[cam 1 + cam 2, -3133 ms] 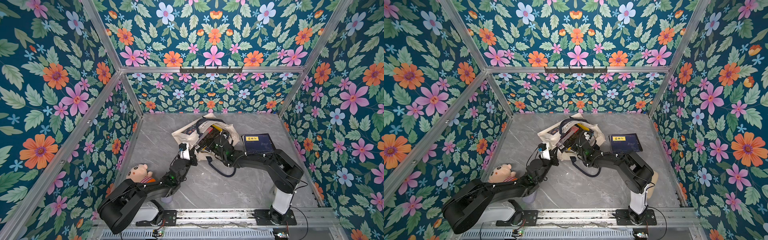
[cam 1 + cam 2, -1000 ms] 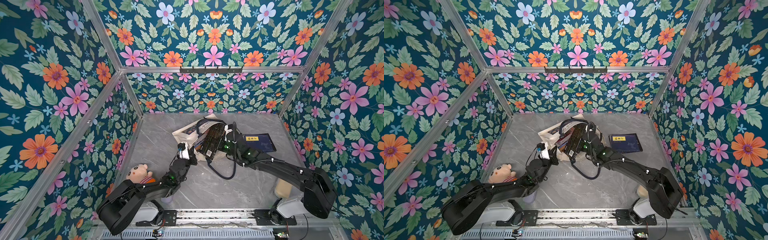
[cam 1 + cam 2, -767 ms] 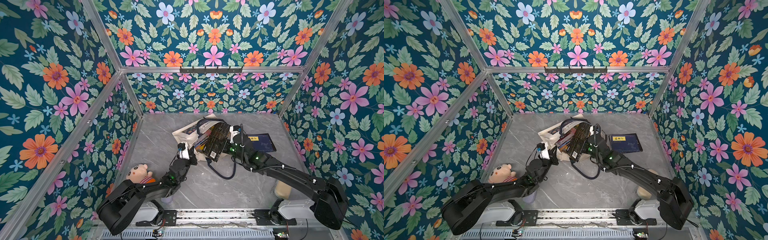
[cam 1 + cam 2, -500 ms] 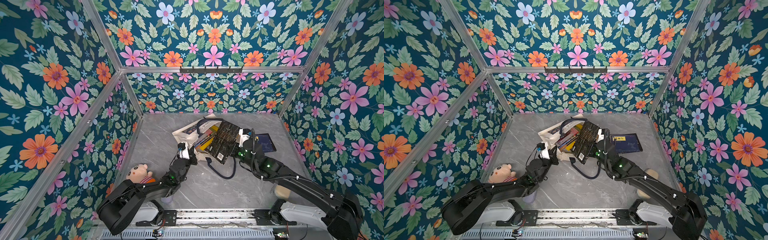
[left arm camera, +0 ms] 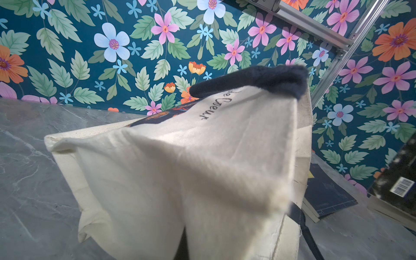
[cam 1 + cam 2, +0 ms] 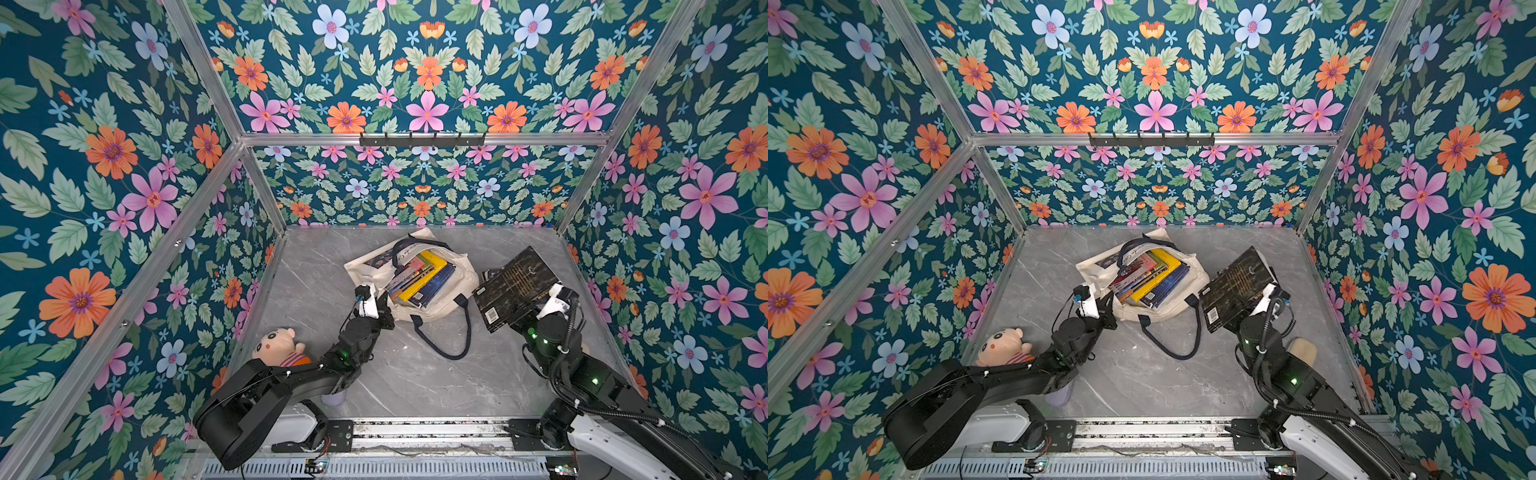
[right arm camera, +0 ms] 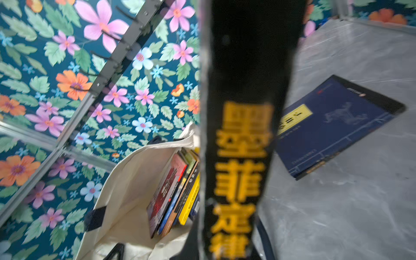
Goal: Take out the books from the canvas bag
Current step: Pick up the book from the canvas bag, then place the book at the center of the board.
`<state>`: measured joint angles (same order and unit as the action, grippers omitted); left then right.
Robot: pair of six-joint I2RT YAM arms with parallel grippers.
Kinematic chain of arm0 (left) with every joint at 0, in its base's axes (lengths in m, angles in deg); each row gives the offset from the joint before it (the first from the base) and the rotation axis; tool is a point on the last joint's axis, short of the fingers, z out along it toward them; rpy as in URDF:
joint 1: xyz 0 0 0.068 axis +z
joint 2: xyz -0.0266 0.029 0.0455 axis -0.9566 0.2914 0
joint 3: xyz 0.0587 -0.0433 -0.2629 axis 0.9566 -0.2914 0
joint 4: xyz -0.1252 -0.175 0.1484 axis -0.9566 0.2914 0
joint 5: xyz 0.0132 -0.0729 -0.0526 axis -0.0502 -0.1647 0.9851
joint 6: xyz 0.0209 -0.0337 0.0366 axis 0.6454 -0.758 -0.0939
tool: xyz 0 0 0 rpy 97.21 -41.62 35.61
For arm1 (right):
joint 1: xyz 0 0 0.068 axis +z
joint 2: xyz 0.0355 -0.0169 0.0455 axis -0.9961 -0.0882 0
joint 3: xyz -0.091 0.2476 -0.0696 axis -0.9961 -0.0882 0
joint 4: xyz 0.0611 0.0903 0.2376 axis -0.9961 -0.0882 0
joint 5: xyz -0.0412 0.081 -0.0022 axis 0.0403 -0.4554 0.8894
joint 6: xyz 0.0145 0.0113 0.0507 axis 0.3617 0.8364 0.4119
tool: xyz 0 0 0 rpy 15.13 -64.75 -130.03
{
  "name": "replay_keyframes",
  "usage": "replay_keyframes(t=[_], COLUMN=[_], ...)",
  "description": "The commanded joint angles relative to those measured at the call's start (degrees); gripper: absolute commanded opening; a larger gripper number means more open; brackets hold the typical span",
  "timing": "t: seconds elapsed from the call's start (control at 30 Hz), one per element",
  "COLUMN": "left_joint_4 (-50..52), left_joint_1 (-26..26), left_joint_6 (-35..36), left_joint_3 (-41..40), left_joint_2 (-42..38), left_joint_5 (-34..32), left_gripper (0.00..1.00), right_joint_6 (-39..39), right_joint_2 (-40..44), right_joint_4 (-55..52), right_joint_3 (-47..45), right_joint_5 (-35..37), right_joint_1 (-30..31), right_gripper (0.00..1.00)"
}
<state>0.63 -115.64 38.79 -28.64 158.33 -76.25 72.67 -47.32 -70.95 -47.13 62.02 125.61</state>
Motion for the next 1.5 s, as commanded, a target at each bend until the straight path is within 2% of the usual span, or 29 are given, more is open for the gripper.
replay_keyframes(t=[0.0,0.1,0.3,0.4,0.83,1.0,1.27,1.47], left_joint_4=[-1.47,-1.45,-1.38,-1.3,-1.29,-1.27,-1.12,-0.94], left_joint_1=[0.05,0.08,0.06,0.05,0.09,0.05,0.12,0.06], left_joint_6=[-0.03,-0.1,-0.18,-0.09,-0.13,-0.15,-0.19,-0.2], left_joint_3=[0.47,0.46,0.4,0.39,0.65,0.74,0.65,0.56], left_joint_2=[-0.32,-0.33,-0.08,-0.06,0.38,0.55,0.38,0.12], left_joint_5=[-0.04,0.09,-0.02,-0.1,-0.03,0.21,0.14,0.1], left_gripper=[0.0,0.0,0.0,0.0,0.0,0.0,0.0,0.0], right_joint_6=[5.42,8.38,13.8,17.06,28.64,28.65,26.08,21.43], right_joint_2=[4.18,6.15,5.58,5.59,-0.22,-4.88,-17.74,-26.76], right_joint_4=[-6.74,-9.49,-7.3,-6.9,-7.09,-2.52,9.05,15.7], right_joint_3=[-2.08,-4.77,-10.79,-13.52,-19.36,-19.88,-18.45,-15.65], right_joint_5=[7.73,5.7,-8.2,-12.2,-12.68,-12.9,-15.21,-25.21], right_joint_1=[-1.33,-4.62,-16.14,-20.54,-24.6,-26.06,-28.54,-34.15], right_gripper=[0.0,0.0,0.0,0.0,0.0,0.0,0.0,0.0])
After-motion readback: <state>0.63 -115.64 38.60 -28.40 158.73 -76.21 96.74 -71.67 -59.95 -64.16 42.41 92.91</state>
